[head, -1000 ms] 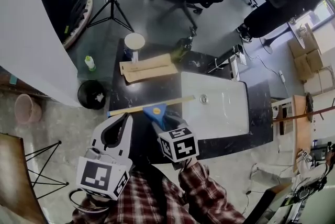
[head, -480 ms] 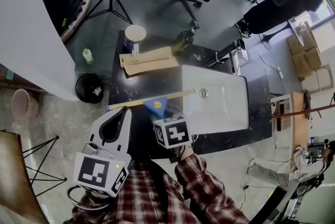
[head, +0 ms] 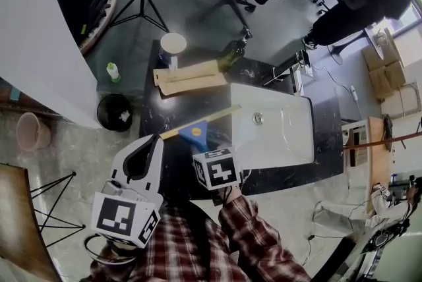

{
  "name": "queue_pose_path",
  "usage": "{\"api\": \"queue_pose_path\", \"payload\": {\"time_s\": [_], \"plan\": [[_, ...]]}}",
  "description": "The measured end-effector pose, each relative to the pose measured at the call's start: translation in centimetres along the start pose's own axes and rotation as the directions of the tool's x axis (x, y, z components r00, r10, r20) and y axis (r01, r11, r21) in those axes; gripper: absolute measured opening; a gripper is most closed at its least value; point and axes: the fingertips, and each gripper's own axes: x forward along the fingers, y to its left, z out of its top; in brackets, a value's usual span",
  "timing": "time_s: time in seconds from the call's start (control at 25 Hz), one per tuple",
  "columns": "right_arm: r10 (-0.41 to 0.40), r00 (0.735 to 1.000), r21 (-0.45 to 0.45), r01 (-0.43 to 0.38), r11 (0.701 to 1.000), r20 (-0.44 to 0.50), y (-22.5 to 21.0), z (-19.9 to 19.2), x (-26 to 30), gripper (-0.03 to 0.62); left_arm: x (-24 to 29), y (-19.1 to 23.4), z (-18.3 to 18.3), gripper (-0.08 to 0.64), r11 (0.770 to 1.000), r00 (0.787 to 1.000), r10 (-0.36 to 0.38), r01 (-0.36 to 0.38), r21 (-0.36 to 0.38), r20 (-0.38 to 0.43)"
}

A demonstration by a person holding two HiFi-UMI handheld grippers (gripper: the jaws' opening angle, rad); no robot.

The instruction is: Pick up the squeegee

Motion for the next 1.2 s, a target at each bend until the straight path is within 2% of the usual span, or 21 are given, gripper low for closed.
{"api": "queue_pose_path", "payload": {"time_s": [0.16,0.36,0.44,0.56,0.64,0.84,1.08,1.2], "plan": [[0.01,0.999,0.017,-0.011,1.0,0.037,0.0,0.4,-0.4,0.135,-0.1,0.0,0.5,0.009,1.0,1.0,0.001,-0.001,0.01,0.006],[0.024,0.991,0.065,-0.033,0.997,0.131,-0.8,2.2,-2.7,0.135,0.0,-0.3,1.7,0.009,1.0,1.0,-0.007,0.006,0.026,0.019],[0.011,0.981,0.085,-0.028,0.996,0.192,-2.0,3.3,-4.5,0.135,0.2,-0.7,2.4,0.009,0.999,0.999,-0.014,0.013,0.041,0.03],[-0.008,0.951,0.136,-0.036,0.99,0.31,-4.1,5.5,-8.1,0.137,0.4,-1.4,3.6,0.009,0.998,0.999,-0.025,0.022,0.065,0.042],[-0.013,0.917,0.168,-0.058,0.984,0.398,-5.1,7.1,-10.8,0.137,0.4,-1.8,4.2,0.009,0.996,0.999,-0.03,0.027,0.081,0.045],[-0.032,0.804,0.183,-0.097,0.978,0.594,-6.7,10.3,-17.9,0.137,0.5,-3.1,5.5,0.009,0.991,0.997,-0.057,0.05,0.125,0.055],[-0.051,0.65,0.081,-0.015,0.997,0.758,-6.3,11.2,-25.6,0.137,1.0,-4.3,7.2,0.009,0.985,0.994,-0.085,0.072,0.154,0.075],[-0.035,0.604,0.047,-0.005,0.999,0.796,-5.7,9.8,-27.7,0.137,1.1,-5.0,7.9,0.009,0.983,0.992,-0.093,0.078,0.164,0.087]]}}
